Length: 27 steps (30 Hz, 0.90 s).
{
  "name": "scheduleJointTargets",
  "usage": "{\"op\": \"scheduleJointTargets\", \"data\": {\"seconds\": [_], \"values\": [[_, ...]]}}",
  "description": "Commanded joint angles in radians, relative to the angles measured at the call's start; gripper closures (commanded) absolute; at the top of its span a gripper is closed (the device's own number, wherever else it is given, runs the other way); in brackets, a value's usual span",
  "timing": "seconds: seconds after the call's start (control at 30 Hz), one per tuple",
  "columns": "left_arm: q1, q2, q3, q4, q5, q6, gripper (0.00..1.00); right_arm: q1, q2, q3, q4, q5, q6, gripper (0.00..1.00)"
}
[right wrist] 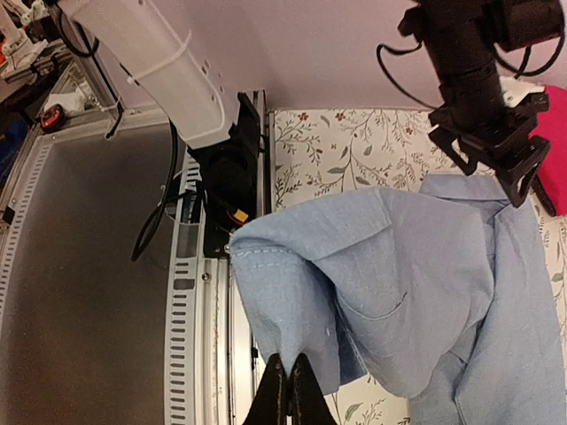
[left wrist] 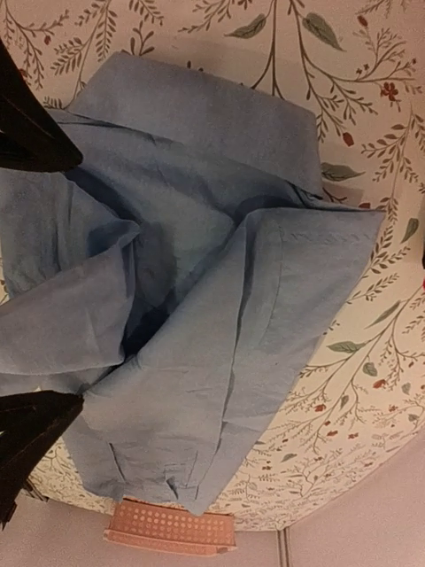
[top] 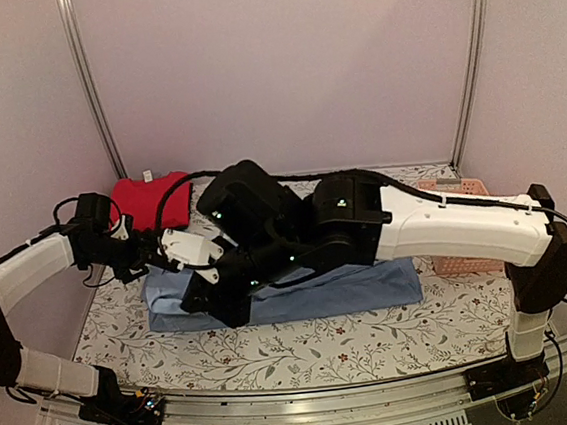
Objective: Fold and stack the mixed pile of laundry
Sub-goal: Adjust the rectangle-folded shirt at the center of the board.
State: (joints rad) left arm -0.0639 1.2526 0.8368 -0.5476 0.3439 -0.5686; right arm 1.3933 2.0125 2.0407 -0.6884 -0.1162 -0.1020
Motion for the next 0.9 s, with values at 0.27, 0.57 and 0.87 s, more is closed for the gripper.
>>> {"op": "scheduleJointTargets", "data": {"seconds": [0.27,0.57,0.87], "values": [[0.01,0.062,-0.034,0.116,0.0,-0.004,0.16,-0.233,-0.085,0.115,-0.062,-0.004,0.091,1.0],[0.01,0.066,-0.045,0.156,0.03,-0.001,0.19,-0.329,-0.03,0.282,-0.018,-0.148,0.154,1.0],[0.01,-0.198,-0.133,0.346,0.16,0.022,0.1,-0.31,0.063,0.324,0.132,-0.419,0.248,1.0]]}}
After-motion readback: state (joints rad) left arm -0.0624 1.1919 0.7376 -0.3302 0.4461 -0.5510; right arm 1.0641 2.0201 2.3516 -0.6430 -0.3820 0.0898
